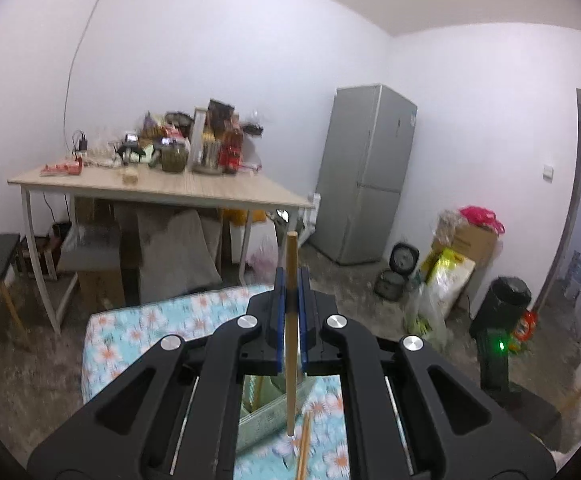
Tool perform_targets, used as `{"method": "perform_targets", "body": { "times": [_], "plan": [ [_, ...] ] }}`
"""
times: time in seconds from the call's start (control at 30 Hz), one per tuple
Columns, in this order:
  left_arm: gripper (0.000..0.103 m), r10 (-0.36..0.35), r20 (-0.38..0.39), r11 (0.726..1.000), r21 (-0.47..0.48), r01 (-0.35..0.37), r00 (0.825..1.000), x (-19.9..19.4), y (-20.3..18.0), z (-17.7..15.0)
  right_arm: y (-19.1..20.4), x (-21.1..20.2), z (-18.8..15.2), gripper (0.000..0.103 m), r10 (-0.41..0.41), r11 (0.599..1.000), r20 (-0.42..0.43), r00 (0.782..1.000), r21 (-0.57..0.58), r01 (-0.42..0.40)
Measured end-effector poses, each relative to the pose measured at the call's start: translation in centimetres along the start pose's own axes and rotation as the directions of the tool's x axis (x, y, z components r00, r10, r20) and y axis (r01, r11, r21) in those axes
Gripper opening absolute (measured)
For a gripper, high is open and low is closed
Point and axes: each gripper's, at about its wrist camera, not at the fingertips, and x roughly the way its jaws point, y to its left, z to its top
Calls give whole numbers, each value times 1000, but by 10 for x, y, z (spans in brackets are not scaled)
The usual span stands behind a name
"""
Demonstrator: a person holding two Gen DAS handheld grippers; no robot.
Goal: Organize utensils
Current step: 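Carry both chopsticks upright above the green holder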
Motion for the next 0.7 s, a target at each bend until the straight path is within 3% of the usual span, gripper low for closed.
{"method": "perform_targets", "body": {
  "times": [0.2, 0.43, 0.7],
  "plan": [
    [5, 51, 44, 999, -22, -50, 998, 18, 11, 9, -4, 1, 0, 7, -2, 1000, -3, 1000, 7, 2],
    [5, 112, 16, 994, -16, -112, 994, 47, 23, 2, -7, 9, -2, 7, -4, 1000, -27, 1000, 14, 5],
    [5, 109, -35, 993, -30, -110, 993, 74, 40, -18, -6, 11, -1, 7, -13, 1000, -35, 999, 13, 14]
  ]
}}
